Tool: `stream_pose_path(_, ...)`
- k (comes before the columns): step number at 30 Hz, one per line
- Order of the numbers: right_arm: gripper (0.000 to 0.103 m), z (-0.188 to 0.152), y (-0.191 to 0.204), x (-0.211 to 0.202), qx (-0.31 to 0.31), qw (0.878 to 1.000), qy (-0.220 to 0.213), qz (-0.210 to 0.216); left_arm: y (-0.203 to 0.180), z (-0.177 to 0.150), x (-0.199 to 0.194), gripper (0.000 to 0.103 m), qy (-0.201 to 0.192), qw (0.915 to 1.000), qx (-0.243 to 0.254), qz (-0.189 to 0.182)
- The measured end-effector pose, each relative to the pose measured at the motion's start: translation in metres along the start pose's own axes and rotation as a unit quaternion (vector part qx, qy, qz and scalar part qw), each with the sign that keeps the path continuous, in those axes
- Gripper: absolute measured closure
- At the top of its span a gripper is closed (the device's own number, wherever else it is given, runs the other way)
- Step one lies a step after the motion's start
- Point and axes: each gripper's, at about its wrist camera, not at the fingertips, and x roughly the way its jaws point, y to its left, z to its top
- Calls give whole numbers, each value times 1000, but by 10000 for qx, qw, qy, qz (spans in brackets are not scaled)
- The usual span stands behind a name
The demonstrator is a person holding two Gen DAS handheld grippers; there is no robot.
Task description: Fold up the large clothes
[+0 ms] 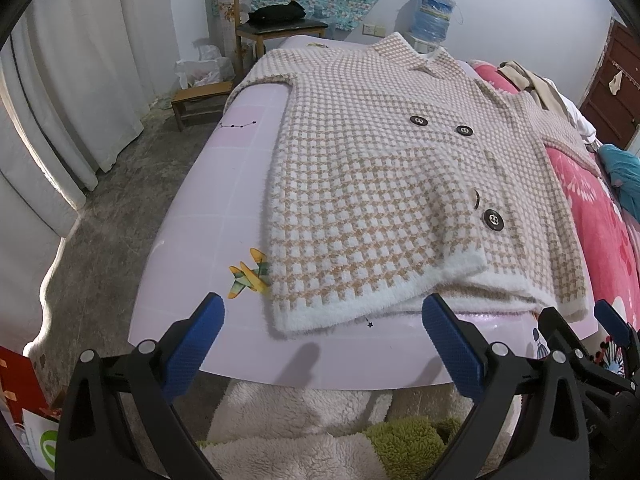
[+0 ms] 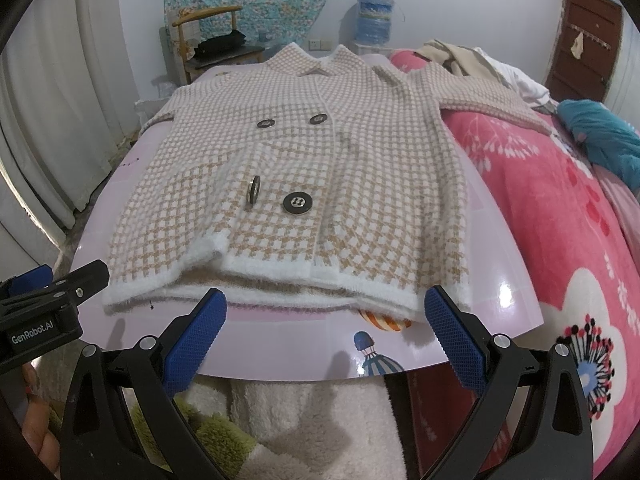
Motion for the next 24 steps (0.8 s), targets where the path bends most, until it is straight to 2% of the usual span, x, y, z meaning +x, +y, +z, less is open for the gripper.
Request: stream_pose_path(24,8,4,-1,1,35,10000,6,-14,6,10,-1,6,22,10000,-29,-3)
